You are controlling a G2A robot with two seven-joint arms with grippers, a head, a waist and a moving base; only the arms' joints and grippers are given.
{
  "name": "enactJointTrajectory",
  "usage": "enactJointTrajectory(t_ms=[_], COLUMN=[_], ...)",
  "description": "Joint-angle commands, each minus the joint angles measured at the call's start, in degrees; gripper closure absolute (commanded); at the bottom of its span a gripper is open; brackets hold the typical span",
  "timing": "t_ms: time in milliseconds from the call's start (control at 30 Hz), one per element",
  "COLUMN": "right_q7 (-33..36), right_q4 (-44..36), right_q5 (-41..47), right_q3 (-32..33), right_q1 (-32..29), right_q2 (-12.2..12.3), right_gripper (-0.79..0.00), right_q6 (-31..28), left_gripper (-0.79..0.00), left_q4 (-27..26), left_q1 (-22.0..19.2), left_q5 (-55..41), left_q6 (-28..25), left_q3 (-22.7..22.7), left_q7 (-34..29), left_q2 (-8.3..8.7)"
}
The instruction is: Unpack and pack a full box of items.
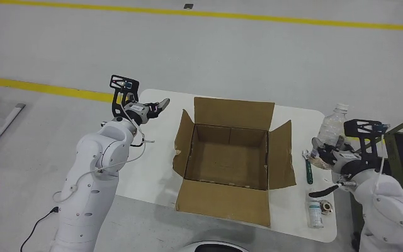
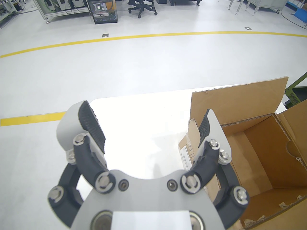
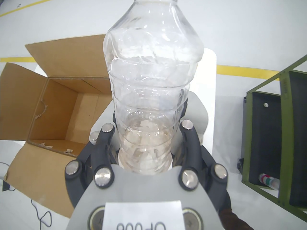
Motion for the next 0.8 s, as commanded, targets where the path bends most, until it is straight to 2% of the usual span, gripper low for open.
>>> enactJointTrajectory(t_ms=[0,133,300,667,767], right_q7=[1.4,5.0,9.3,9.3,6.8], right_q4=[0.0,0.0,0.0,0.0,0.2], right_q5=[1.4,1.8,-2.3,-2.3,-1.0], right_q3=[-0.7,-2.4,-5.0,-5.0,-5.8], right_q1=[1.0,2.4,4.5,4.5,3.7], right_q2=[0.1,0.5,1.1,1.1,1.1], right_gripper=[0.000,0.000,0.000,0.000,0.000], right_q6=[0.7,1.6,0.8,0.8,0.4], left_gripper=[-0.785,-0.785,-0.785,-0.785,-0.785], left_q4=[0.0,0.0,0.0,0.0,0.0], left_q1=[0.0,0.0,0.0,0.0,0.0], left_q5=[0.0,0.0,0.0,0.0,0.0], left_q6=[0.0,0.0,0.0,0.0,0.0], left_q3=[0.0,0.0,0.0,0.0,0.0], left_q7=[0.0,0.0,0.0,0.0,0.0], left_q2=[0.00,0.00,0.00,0.00,0.00])
